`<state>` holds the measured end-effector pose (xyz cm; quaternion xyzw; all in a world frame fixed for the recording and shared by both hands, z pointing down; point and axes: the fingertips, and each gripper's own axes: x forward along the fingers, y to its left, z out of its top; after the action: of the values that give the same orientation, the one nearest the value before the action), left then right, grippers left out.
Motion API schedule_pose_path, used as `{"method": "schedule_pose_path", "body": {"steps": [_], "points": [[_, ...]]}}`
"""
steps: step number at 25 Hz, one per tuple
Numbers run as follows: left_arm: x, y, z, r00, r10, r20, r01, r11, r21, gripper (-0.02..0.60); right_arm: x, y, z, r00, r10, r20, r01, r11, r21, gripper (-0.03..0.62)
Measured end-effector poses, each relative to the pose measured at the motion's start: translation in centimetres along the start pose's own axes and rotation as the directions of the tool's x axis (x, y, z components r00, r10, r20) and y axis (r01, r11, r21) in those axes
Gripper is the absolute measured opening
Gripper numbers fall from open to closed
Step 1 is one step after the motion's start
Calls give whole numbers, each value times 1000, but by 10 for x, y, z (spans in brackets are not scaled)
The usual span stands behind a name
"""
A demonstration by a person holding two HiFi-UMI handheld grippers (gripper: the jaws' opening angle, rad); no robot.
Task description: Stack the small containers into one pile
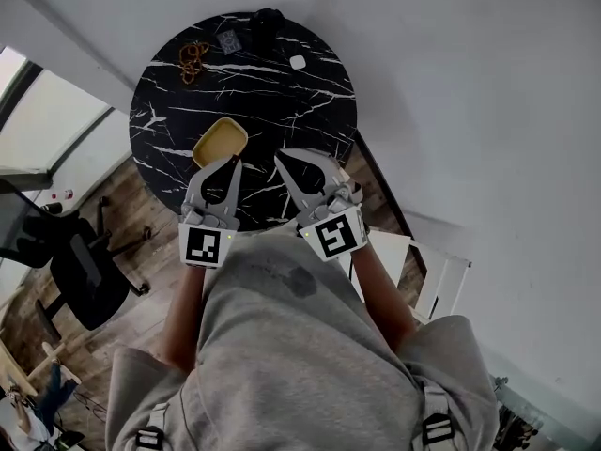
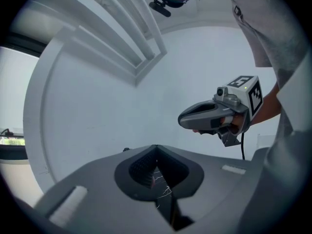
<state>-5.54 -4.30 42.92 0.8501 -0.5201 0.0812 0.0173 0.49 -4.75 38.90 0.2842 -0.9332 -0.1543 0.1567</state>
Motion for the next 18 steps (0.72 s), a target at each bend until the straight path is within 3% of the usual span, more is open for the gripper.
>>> {"method": "schedule_pose_path", "body": {"steps": [8, 18], "points": [[-5, 4, -5, 1000, 6, -4, -6, 1000, -25, 2, 9, 6, -10, 1000, 6, -15, -5, 995, 105, 11], [1, 0, -25, 999, -42, -34, 42, 999, 7, 2, 4, 2, -20, 999, 2, -43, 4, 990, 142, 11]]}}
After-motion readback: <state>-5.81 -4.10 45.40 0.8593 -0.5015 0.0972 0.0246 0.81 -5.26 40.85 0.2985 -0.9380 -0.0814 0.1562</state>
